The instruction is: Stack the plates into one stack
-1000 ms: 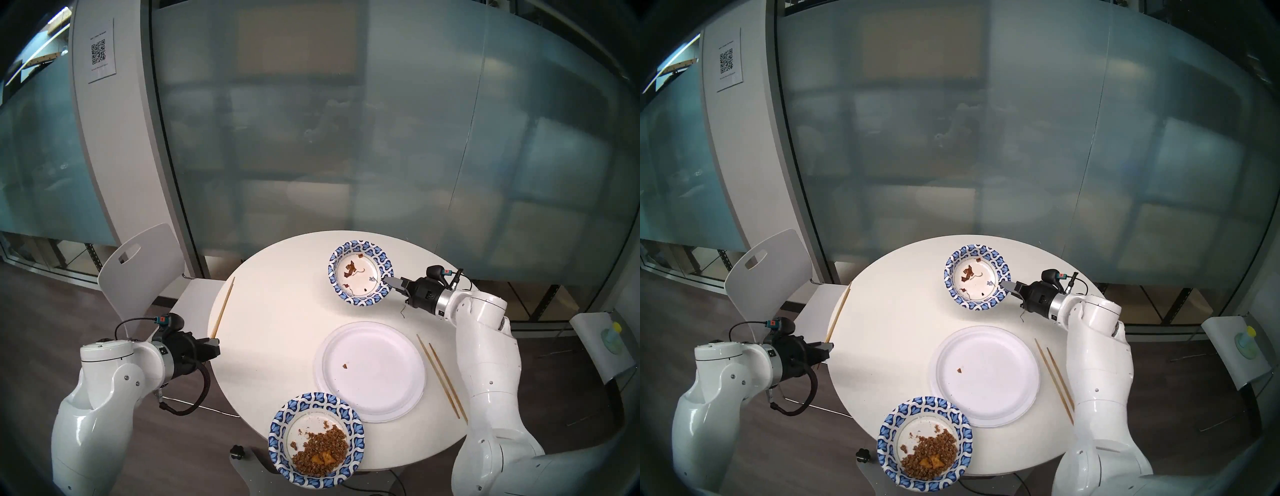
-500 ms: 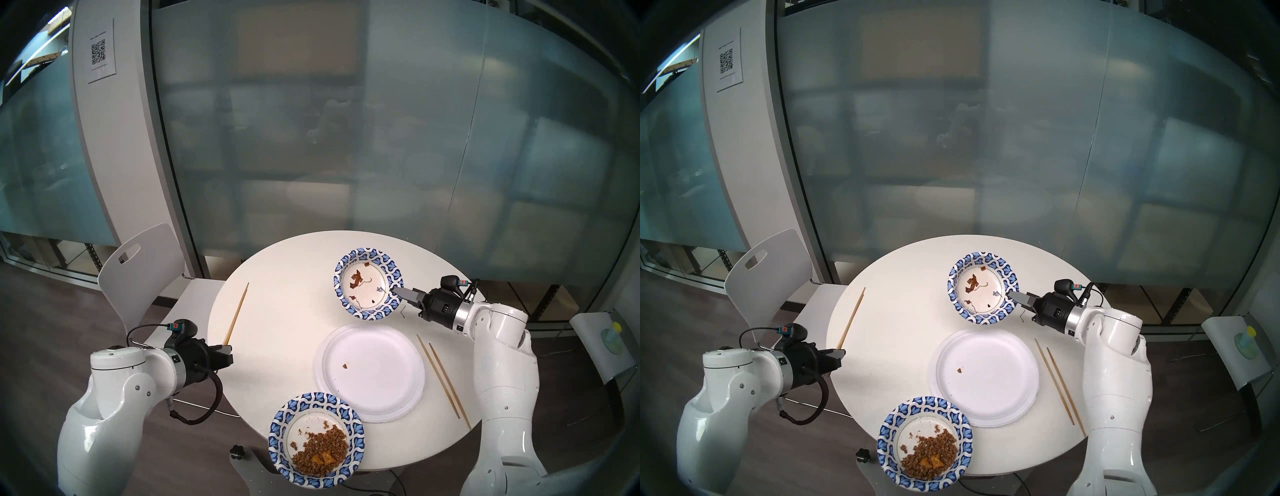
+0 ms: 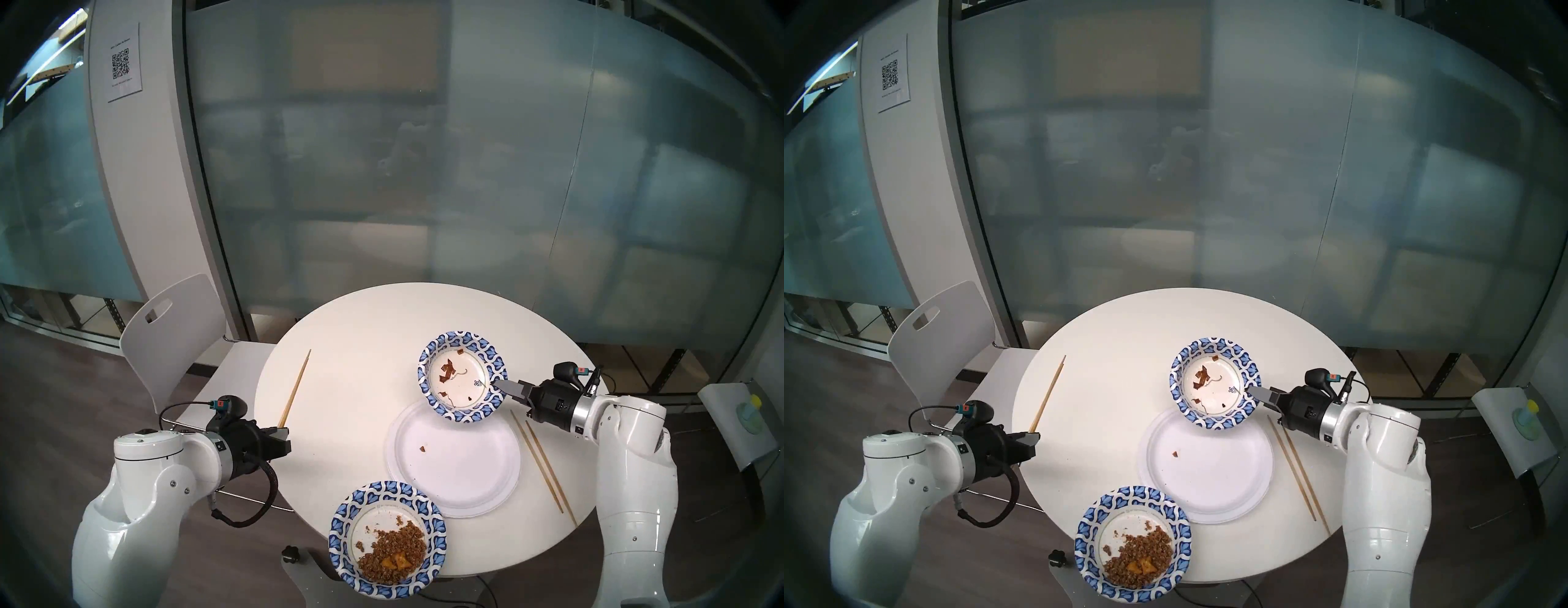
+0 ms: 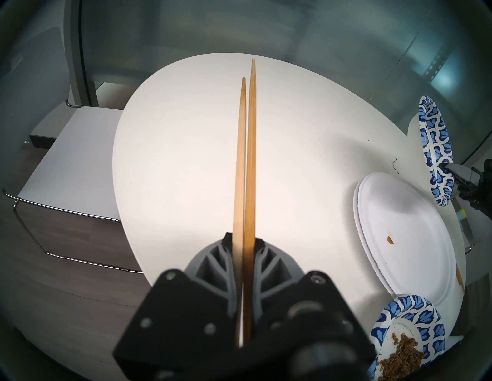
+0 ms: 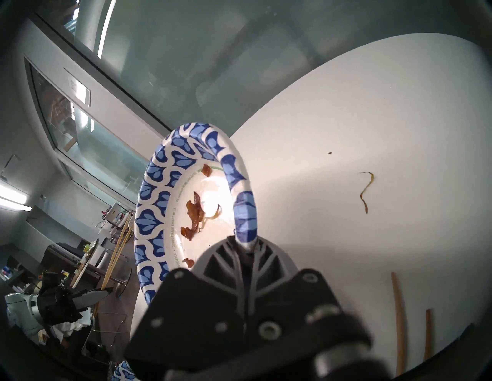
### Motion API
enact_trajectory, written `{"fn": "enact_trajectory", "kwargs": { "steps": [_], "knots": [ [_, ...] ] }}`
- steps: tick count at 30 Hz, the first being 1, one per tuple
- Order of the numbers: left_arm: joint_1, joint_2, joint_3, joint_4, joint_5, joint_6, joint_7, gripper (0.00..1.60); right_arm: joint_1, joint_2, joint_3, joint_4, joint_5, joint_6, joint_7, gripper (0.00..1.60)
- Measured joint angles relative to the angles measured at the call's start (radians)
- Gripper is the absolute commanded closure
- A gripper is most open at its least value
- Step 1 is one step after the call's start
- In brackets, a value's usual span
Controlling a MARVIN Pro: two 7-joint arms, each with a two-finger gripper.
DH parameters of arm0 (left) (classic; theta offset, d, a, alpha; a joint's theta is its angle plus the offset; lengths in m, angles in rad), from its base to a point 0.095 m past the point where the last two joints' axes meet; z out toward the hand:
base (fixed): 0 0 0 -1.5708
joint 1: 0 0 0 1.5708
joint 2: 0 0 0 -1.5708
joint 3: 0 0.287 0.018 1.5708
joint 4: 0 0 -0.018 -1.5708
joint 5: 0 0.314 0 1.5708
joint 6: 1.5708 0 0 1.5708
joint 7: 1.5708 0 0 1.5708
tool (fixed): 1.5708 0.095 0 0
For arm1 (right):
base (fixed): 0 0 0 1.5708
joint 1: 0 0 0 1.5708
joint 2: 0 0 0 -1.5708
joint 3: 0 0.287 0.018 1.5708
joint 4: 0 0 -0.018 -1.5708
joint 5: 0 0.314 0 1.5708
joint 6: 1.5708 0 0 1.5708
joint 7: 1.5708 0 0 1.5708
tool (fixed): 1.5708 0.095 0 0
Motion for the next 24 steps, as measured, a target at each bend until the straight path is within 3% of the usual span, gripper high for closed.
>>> {"fn": "enact_trajectory", "kwargs": {
  "steps": [11, 24],
  "knots": [
    [0.024, -0.008, -0.019, -0.016, 0.007, -0.004, -0.004, 1.60, -0.112, 0.003, -0.021, -0.133, 0.052, 0.004, -0.012, 1.60],
    [0.040, -0.013, -0.044, -0.016, -0.003, -0.009, -0.018, 1.60, -0.180, 0.036, -0.074, -0.150, 0.119, 0.004, -0.018, 1.60]
  ]
}}
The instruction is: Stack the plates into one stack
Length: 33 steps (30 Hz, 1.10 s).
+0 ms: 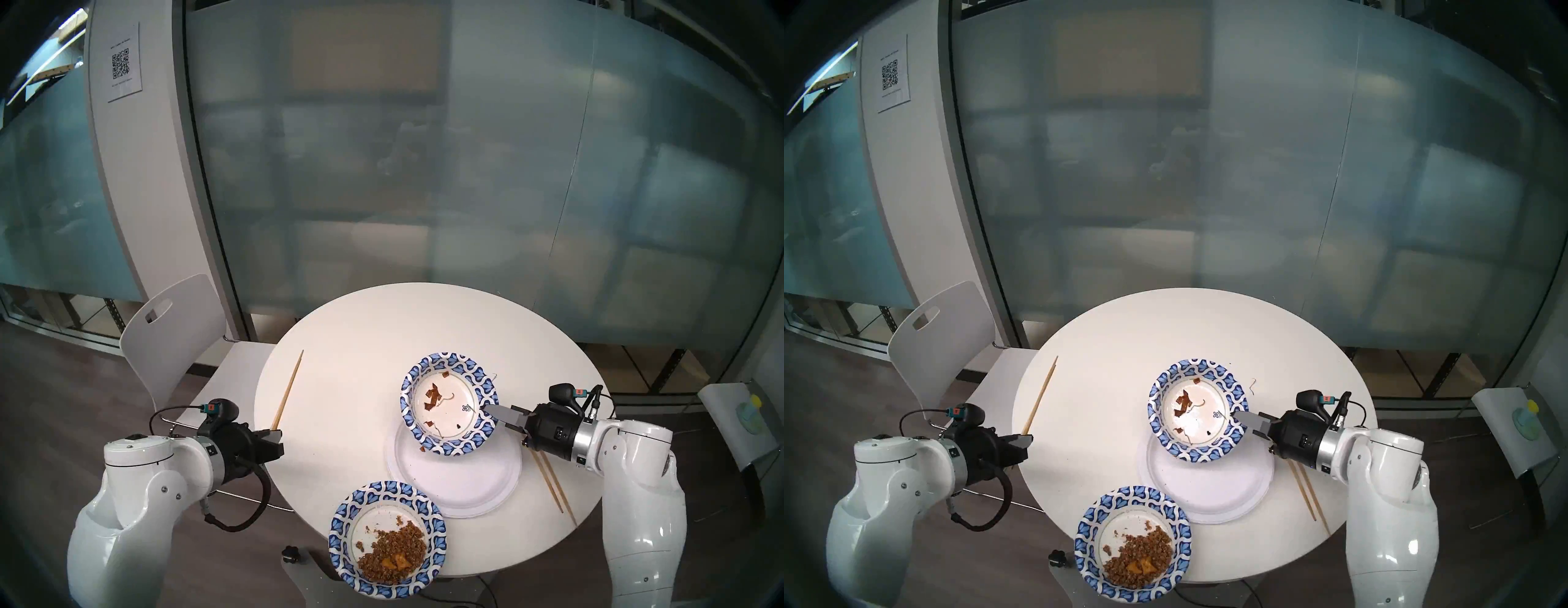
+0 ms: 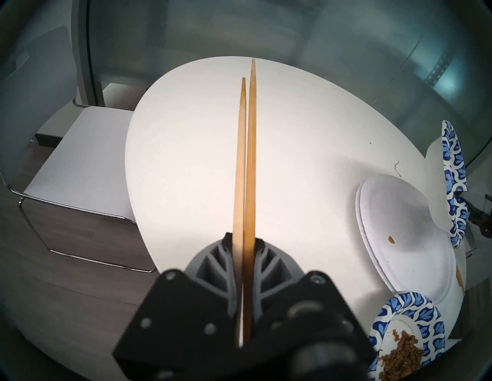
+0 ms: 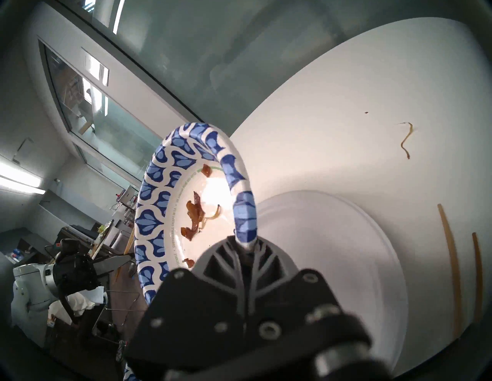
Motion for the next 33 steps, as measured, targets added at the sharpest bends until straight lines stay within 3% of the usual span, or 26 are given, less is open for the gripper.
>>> {"fn": "enact_trajectory", "kwargs": {
  "steps": [16, 33],
  "knots": [
    [0.006, -0.002, -0.013, 0.000, -0.003, -0.004, -0.010, 1.60, -0.030, 0.097, -0.052, 0.016, 0.079, 0.000, -0.069, 1.60],
    [0.022, -0.002, -0.034, 0.000, -0.007, -0.009, -0.023, 1.60, -0.037, 0.210, -0.109, 0.044, 0.218, 0.000, -0.176, 1.60]
  ]
}}
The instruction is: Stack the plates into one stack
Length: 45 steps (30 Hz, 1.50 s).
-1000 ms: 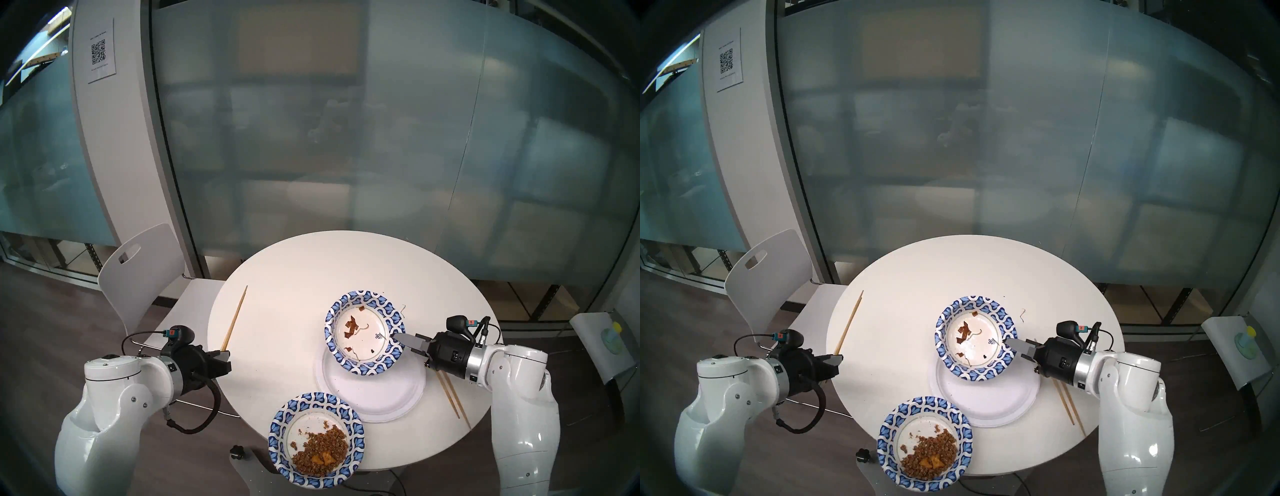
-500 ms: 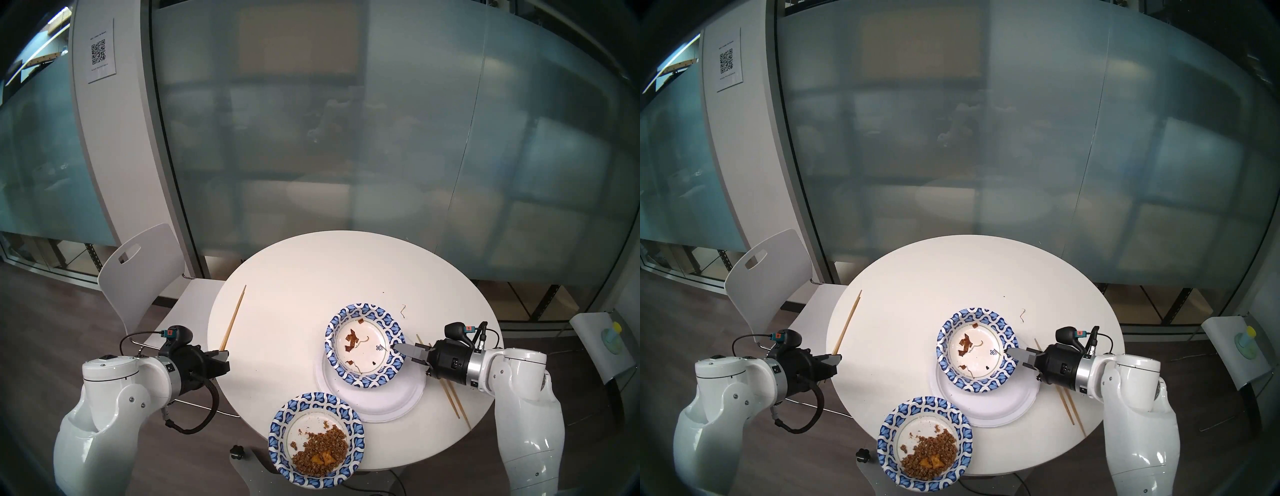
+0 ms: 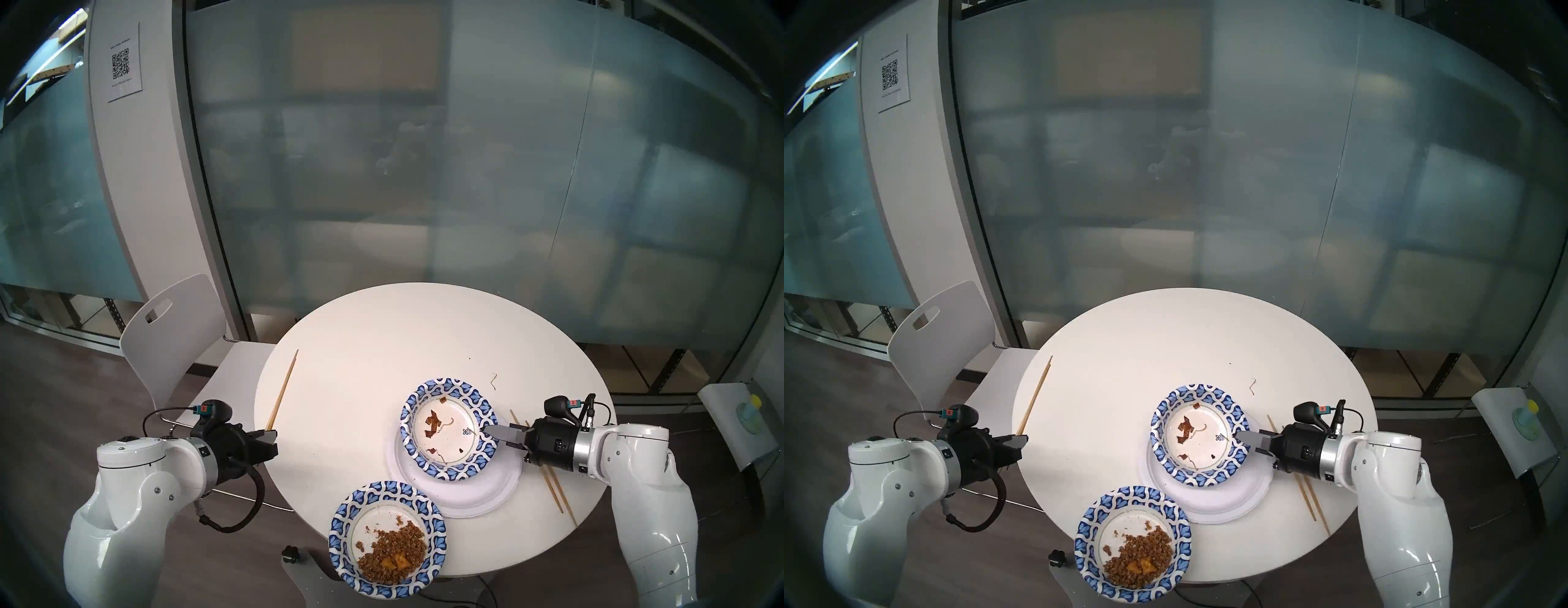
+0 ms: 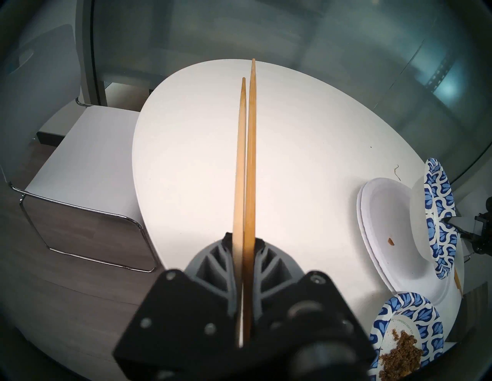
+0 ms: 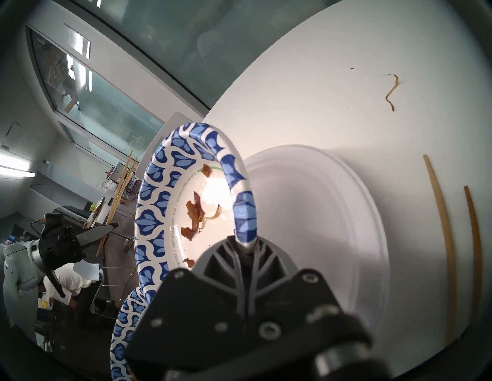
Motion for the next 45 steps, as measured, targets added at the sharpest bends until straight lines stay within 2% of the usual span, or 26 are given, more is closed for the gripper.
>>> {"fn": "enact_trajectory", "kwargs": {
  "steps": [14, 15, 19, 22, 25, 30, 32, 36, 45],
  "knots": [
    [0.021, 0.008, -0.012, -0.005, 0.000, -0.007, -0.013, 1.60, -0.005, 0.100, -0.056, -0.001, 0.115, 0.000, -0.092, 1.60],
    [0.023, 0.009, -0.012, -0.005, 0.001, -0.008, -0.014, 1.60, -0.005, 0.110, -0.063, -0.002, 0.125, 0.000, -0.102, 1.37],
    [0.026, 0.011, -0.013, -0.006, 0.002, -0.009, -0.016, 1.60, -0.004, 0.134, -0.077, -0.004, 0.154, 0.000, -0.129, 0.99],
    [0.027, 0.012, -0.013, -0.007, 0.002, -0.010, -0.018, 1.60, -0.003, 0.149, -0.084, -0.007, 0.175, 0.000, -0.153, 0.97],
    [0.028, 0.013, -0.013, -0.007, 0.002, -0.011, -0.019, 1.60, 0.000, 0.162, -0.089, -0.010, 0.195, 0.000, -0.176, 0.85],
    [0.026, 0.014, -0.012, -0.008, 0.004, -0.012, -0.019, 1.60, 0.005, 0.179, -0.092, -0.011, 0.225, 0.000, -0.207, 0.76],
    [0.025, 0.014, -0.011, -0.008, 0.004, -0.012, -0.019, 1.60, 0.007, 0.184, -0.092, -0.011, 0.237, 0.000, -0.217, 0.55],
    [0.020, 0.014, -0.006, -0.008, 0.007, -0.012, -0.018, 1.60, 0.011, 0.194, -0.092, -0.011, 0.260, 0.000, -0.236, 0.30],
    [0.012, 0.013, 0.009, -0.008, 0.016, -0.013, -0.008, 1.60, 0.012, 0.218, -0.086, -0.023, 0.302, 0.000, -0.267, 0.17]
  ]
}}
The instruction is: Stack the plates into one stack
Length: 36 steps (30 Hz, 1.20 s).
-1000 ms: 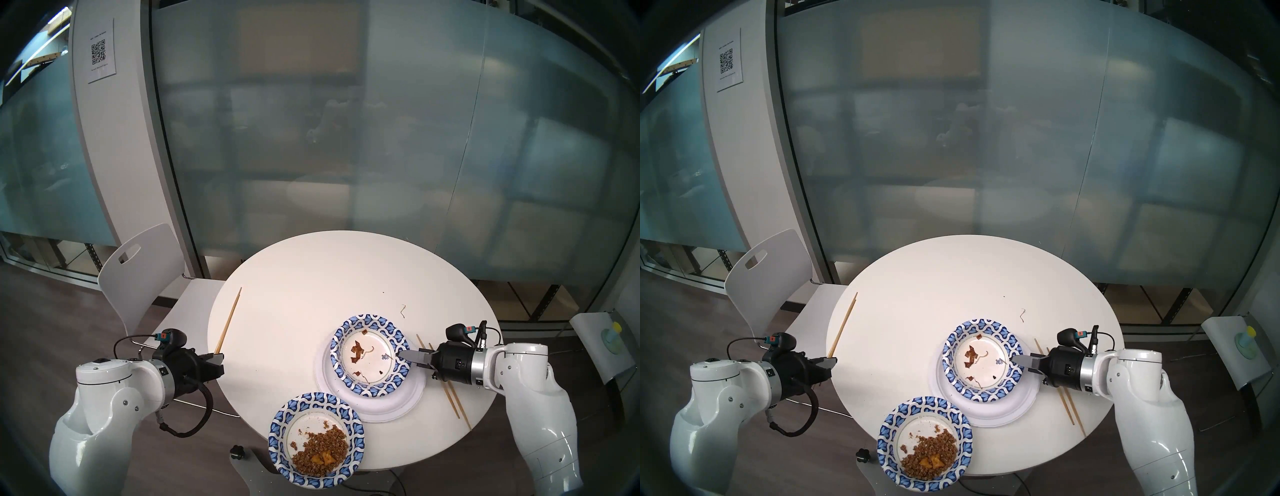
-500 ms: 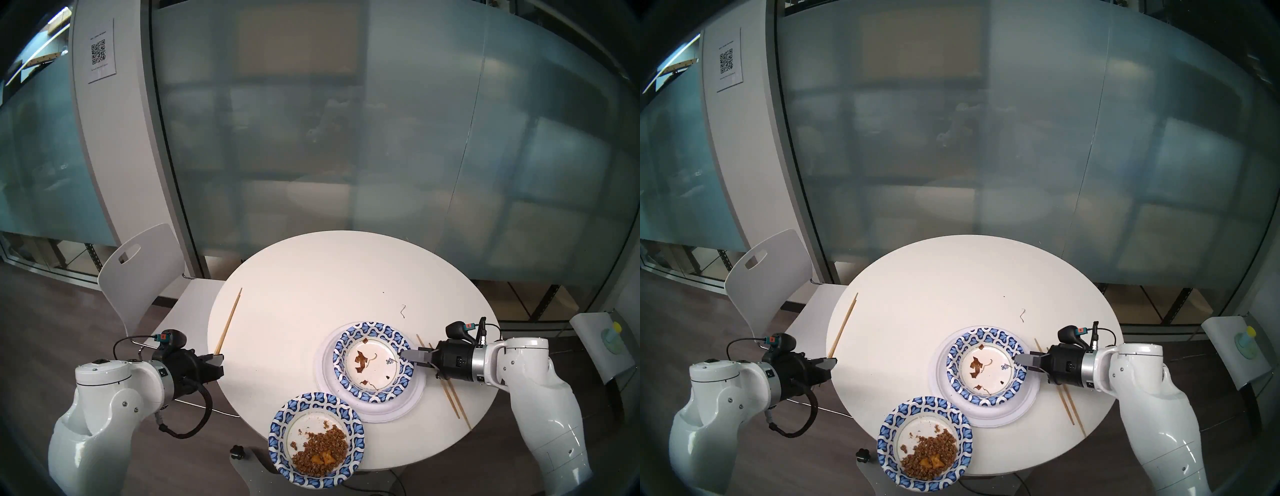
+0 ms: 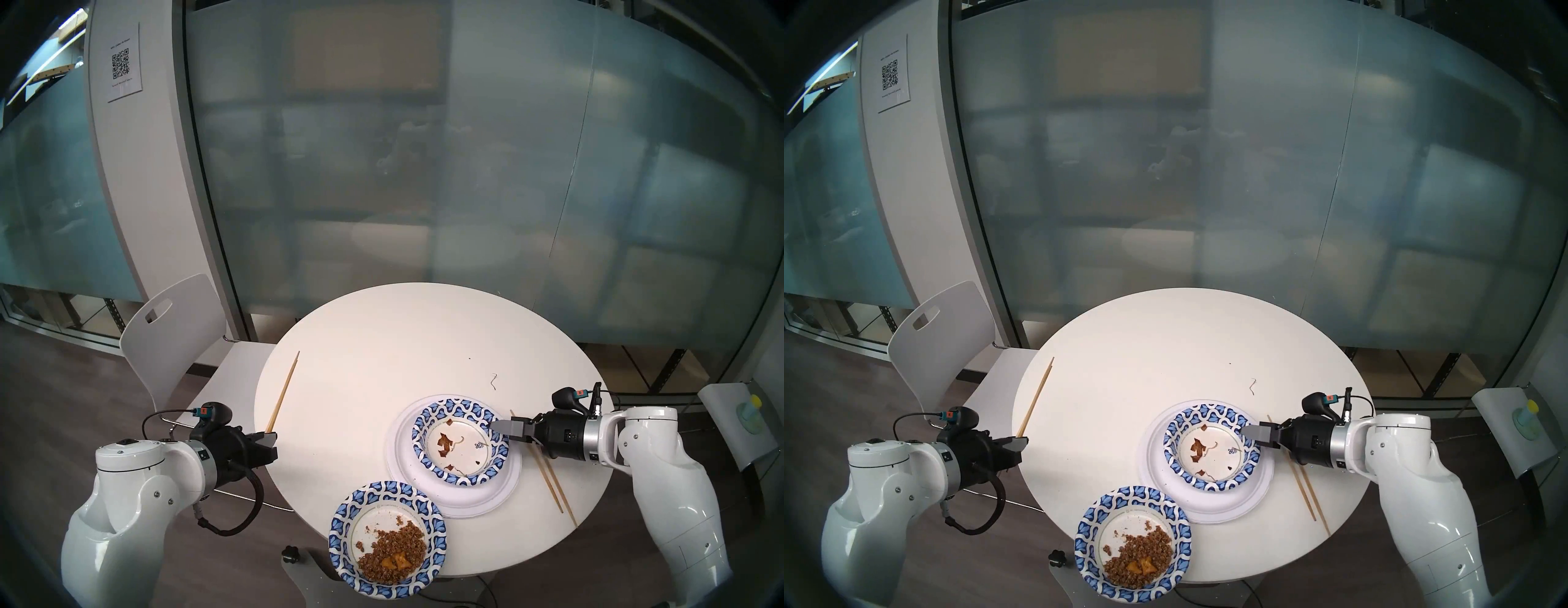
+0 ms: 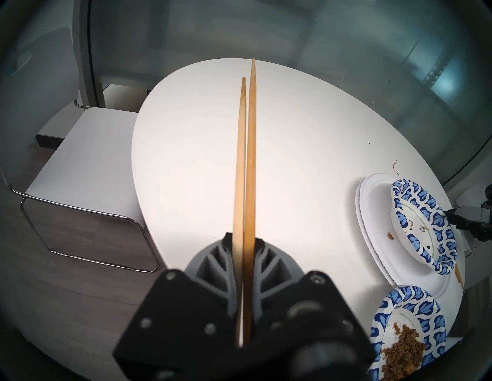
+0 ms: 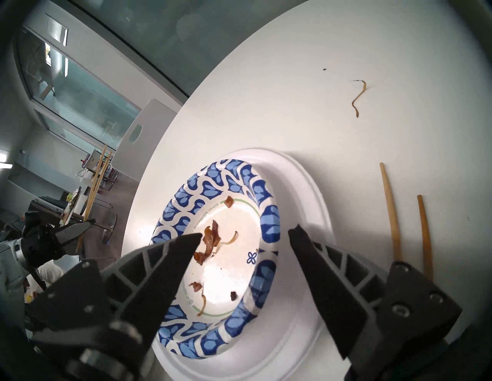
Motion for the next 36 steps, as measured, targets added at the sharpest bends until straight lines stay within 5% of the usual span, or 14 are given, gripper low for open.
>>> {"fn": "enact_trajectory", "kwargs": {
  "steps": [20, 36],
  "knots": [
    [-0.014, 0.001, 0.025, -0.001, 0.010, 0.000, 0.014, 1.60, -0.109, 0.033, 0.111, -0.158, 0.028, -0.028, -0.041, 0.13],
    [-0.017, 0.008, 0.076, -0.019, 0.035, 0.000, 0.023, 1.60, -0.304, -0.055, 0.264, -0.369, -0.036, -0.135, -0.006, 0.12]
  ]
}}
